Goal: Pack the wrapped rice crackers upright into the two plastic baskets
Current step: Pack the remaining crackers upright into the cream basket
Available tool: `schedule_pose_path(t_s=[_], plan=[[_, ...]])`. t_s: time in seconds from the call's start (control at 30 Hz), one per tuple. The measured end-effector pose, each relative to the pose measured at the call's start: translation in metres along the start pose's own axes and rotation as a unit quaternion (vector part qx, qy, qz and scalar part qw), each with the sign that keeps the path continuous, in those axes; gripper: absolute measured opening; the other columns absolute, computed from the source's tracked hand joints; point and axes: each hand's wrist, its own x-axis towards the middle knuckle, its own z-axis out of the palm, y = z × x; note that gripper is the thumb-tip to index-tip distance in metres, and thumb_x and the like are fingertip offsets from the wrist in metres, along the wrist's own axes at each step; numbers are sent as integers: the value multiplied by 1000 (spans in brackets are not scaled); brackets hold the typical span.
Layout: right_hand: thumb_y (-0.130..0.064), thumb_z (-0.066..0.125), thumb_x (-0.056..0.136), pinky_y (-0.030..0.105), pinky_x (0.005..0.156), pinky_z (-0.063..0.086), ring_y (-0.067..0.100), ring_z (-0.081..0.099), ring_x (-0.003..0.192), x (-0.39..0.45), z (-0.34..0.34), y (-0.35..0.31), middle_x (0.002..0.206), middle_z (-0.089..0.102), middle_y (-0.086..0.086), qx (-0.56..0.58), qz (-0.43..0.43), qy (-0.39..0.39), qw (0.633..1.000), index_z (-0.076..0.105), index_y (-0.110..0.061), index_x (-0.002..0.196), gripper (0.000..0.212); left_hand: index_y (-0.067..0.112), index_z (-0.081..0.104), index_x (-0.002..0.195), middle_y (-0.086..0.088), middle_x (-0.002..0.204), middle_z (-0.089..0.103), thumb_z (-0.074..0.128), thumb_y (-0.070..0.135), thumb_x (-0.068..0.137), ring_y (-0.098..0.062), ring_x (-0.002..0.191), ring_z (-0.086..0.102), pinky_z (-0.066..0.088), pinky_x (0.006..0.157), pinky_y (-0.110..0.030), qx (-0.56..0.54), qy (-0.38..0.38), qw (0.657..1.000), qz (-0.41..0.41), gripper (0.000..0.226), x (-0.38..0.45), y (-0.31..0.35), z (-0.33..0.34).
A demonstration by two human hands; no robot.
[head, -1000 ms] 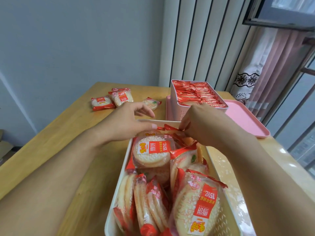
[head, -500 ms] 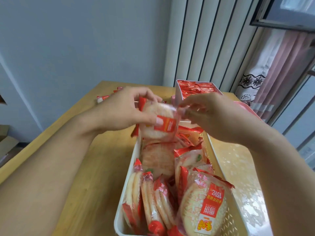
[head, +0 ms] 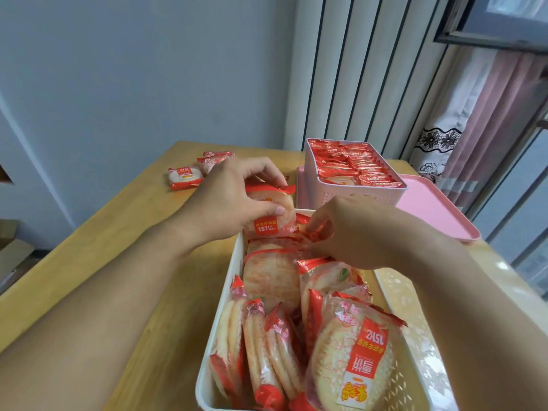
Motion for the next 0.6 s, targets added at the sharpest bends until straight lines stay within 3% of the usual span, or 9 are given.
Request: schedule_pose_path(t_s=[0.1,0.2,0.3,0.37,0.47,0.53,0.6], plan=[[-37,75,87,37,80,59,15,67,86,-1,-1,1,98,72,-12,13,-15,-34,999,70,-40,111,25,31,72,92,17,93,72,89,14,73,1,93,67,55,88,-23,6,-10,1000,4,30,0,-4,6],[-30,78,84,40,77,60,14,69,82,-2,-2,0,93,72,-12,27,-45,-58,997,67,-40,104,25,29,71,93,17,96,72,88,15,75,0,95,67,55,90,-26,10,-13,1000,2,29,0,-7,10],[-43,81,81,34,81,58,6,69,83,-6,-6,-6,91,73,-19,69,-61,-76,993,68,-38,103,25,29,73,91,15,94,74,90,15,71,-1,95,68,55,92,-31,5,-42,999,-20,29,0,-11,11],[-44,83,78,29,81,57,0,68,81,-7,-7,-9,92,73,-21,91,-66,-80,990,70,-37,104,30,32,76,85,15,94,74,90,17,69,1,95,66,54,90,-27,21,-94,995,-37,26,0,-12,11],[-40,85,77,26,80,57,-2,67,81,-8,-7,-11,97,72,-22,97,-59,-88,990,68,-39,108,34,43,73,77,23,105,68,88,24,75,5,106,50,37,91,-10,100,-159,982,-15,24,-1,-10,11],[-37,82,80,30,82,58,2,67,84,-7,-7,-9,99,72,-20,75,-39,-84,993,65,-41,109,33,43,77,87,25,111,65,85,31,78,6,111,44,33,97,-13,126,-183,975,-16,16,-2,-9,8],[-39,79,82,35,84,58,11,67,89,-6,-6,-8,101,72,-15,50,-13,-85,995,62,-40,111,33,41,77,97,23,114,66,86,33,77,3,114,48,39,102,-23,127,-176,976,-26,23,-2,-12,6]])
